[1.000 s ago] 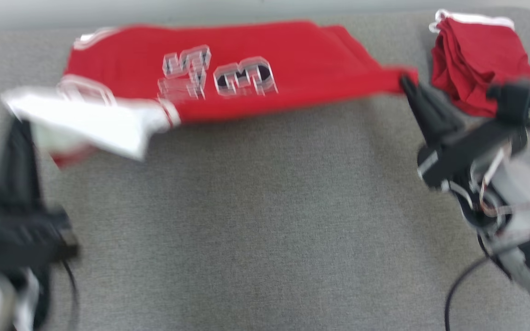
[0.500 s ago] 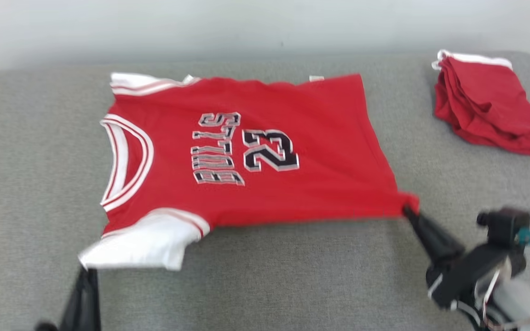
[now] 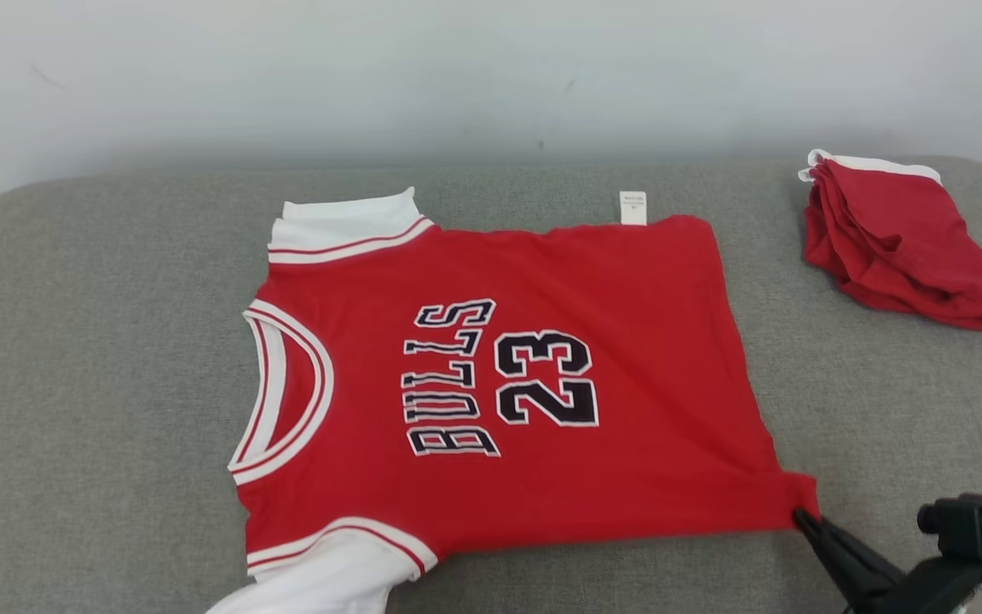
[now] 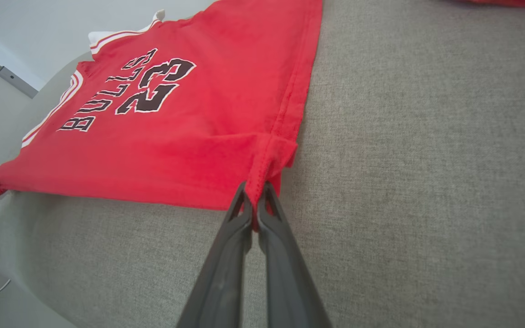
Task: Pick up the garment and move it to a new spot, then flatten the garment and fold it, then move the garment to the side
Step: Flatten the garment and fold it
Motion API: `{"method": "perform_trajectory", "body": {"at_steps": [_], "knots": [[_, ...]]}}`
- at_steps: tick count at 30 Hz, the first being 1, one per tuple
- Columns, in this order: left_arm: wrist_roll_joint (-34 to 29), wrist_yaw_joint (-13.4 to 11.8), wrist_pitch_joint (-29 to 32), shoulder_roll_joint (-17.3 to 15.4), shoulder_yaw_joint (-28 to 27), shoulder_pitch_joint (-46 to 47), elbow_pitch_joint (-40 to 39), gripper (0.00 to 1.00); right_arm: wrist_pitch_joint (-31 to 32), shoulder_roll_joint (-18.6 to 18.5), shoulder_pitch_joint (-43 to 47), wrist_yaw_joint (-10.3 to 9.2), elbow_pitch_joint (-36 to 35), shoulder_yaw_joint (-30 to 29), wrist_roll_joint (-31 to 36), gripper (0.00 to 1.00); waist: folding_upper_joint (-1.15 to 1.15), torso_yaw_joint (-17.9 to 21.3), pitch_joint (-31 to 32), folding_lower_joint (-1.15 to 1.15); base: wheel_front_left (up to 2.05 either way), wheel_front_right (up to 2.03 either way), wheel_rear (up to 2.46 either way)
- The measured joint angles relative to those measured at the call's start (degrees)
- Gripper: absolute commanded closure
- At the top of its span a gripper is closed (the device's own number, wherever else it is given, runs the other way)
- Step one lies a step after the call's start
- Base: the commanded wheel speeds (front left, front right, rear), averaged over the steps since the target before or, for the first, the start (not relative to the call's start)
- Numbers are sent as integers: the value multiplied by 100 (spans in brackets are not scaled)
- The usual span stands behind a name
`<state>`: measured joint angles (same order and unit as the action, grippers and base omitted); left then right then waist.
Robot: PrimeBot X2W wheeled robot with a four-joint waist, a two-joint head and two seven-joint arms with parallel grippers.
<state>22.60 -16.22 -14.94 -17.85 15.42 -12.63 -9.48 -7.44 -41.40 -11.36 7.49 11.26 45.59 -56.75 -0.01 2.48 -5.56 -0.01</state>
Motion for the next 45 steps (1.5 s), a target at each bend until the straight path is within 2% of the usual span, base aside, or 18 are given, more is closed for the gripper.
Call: {"method": "perform_trajectory", "body": {"at_steps": [9,13,19,26,36,45], "knots": [[-108,310,0,281,85,-256,245,100,453,-68,692,0,-208,-459,20,100,1,-86,98,0,0,0,0],[-244,461,0,350,-2,-113,265,100,513,148,739,0,-312,-703,342,100,1,-69,115,0,0,0,0],[-499,673,0,134,-177,296,159,100,597,330,664,0,-313,-904,686,100,1,-34,92,1,0,0,0],[-704,1127,68,-267,-146,1379,287,100,923,615,72,0,-293,-1048,836,100,1,57,-79,1,0,0,0],[-550,1868,294,-456,-27,3258,1557,100,1328,1072,-1156,0,299,-943,891,100,2,275,-501,2,0,0,0],[-442,2107,179,-524,-68,4287,2795,100,1370,1278,-1774,0,766,-756,829,100,2,524,-804,2,0,0,0]]}}
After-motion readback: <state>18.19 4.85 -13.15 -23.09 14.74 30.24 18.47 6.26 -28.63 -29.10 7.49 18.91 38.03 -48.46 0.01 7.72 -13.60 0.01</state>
